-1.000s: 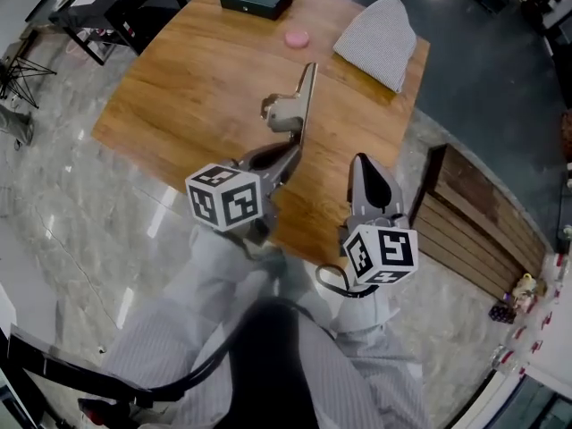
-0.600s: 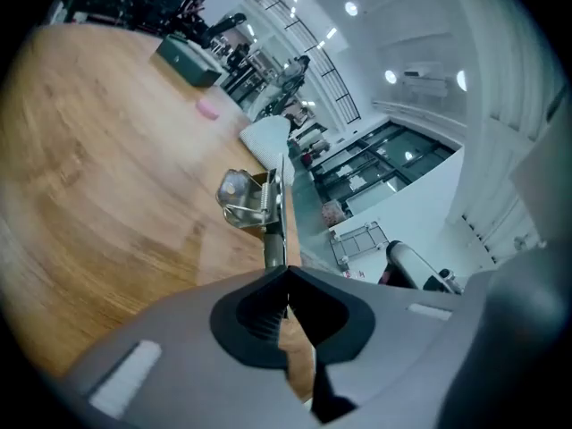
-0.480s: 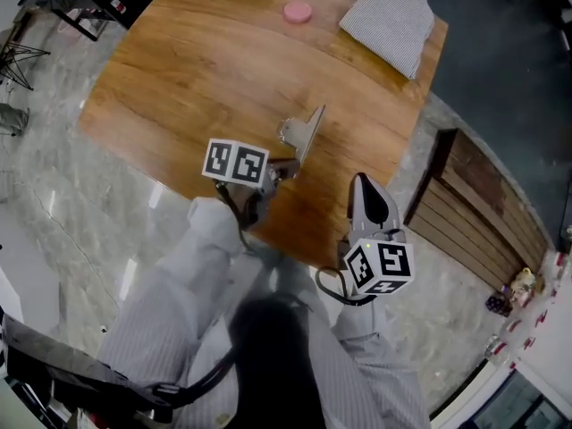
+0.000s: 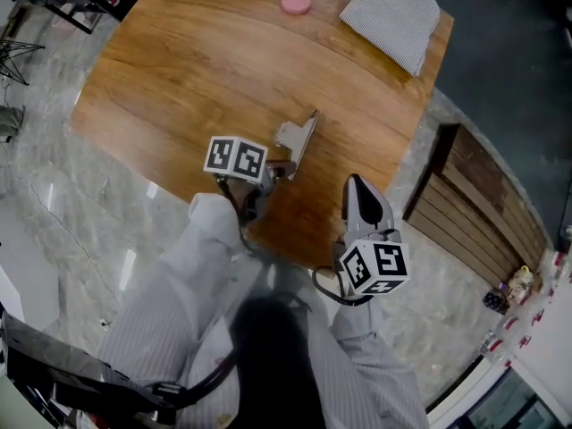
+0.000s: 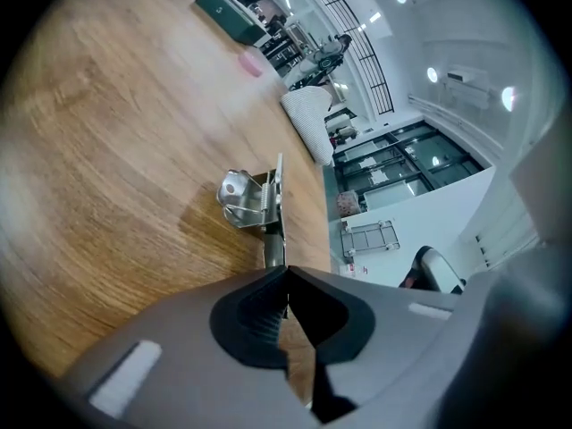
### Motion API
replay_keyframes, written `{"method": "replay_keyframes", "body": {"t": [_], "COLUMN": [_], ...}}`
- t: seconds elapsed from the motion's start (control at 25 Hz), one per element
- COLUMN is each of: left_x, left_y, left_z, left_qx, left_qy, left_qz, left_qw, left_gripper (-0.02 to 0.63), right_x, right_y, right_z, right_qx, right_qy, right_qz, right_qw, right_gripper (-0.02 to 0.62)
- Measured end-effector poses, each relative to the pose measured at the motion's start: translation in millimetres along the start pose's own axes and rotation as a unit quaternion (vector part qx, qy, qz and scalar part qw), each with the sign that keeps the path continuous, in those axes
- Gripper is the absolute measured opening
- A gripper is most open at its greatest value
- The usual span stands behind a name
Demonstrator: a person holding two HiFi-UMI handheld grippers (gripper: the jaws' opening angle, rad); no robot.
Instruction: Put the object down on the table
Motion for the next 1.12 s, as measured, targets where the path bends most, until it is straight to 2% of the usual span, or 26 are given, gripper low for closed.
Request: {"method": "replay_keyframes", "body": {"t": [0.32,0.56,0.68,0.72,0.84,0.96,1.04,1.12], "left_x": [-8.7,-13.4,-13.0,-12.8,-15.6,-19.1,-19.7,-17.9], "left_y": [-15.2,-25.3,-22.0,-21.1,-18.9,-14.4,-2.3,20.6], "left_z": [4.8,5.4,2.4,0.9,-6.8,-25.6,-43.9,-64.3], "left_qx": [0.033,0.041,0.029,0.03,0.038,0.05,0.059,0.063], "left_qy": [-0.018,-0.004,0.008,0.01,0.017,0.046,0.073,0.104], "left_qz": [-0.003,-0.026,-0.033,-0.032,-0.019,-0.005,0.016,0.049], "left_qw": [0.9993,0.9988,0.999,0.999,0.999,0.9977,0.9954,0.9913], "left_gripper": [0.011,0.025,0.115,0.126,0.187,0.218,0.21,0.153], "right_x": [1.5,-1.3,-3.0,-3.5,-4.6,-3.6,-0.4,7.2], "right_y": [-3.6,-4.1,-5.0,-5.6,-7.7,-10.8,-14.7,-20.2], "right_z": [7.8,6.5,3.4,2.7,0.8,-2.1,-5.0,-8.7], "right_qx": [0.006,0.013,0.015,0.016,0.018,0.022,0.032,0.037], "right_qy": [-0.004,-0.006,-0.006,-0.005,-0.003,0.001,0.003,0.009], "right_qz": [0.005,0.008,0.012,0.014,0.014,0.011,0.008,0.001], "right_qw": [1.0,1.0,1.0,1.0,1.0,1.0,0.999,0.999], "right_gripper": [0.014,0.014,0.014,0.014,0.014,0.014,0.014,0.014]}}
Point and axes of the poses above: the fingertips, and each gripper's own axes: z forward along the fingers, y to its right, x out of its top, the point moved 6 cm from there along -z, backward along the fingers, and after that the axes turned 12 degrees about -y, right-handed, at the moved point
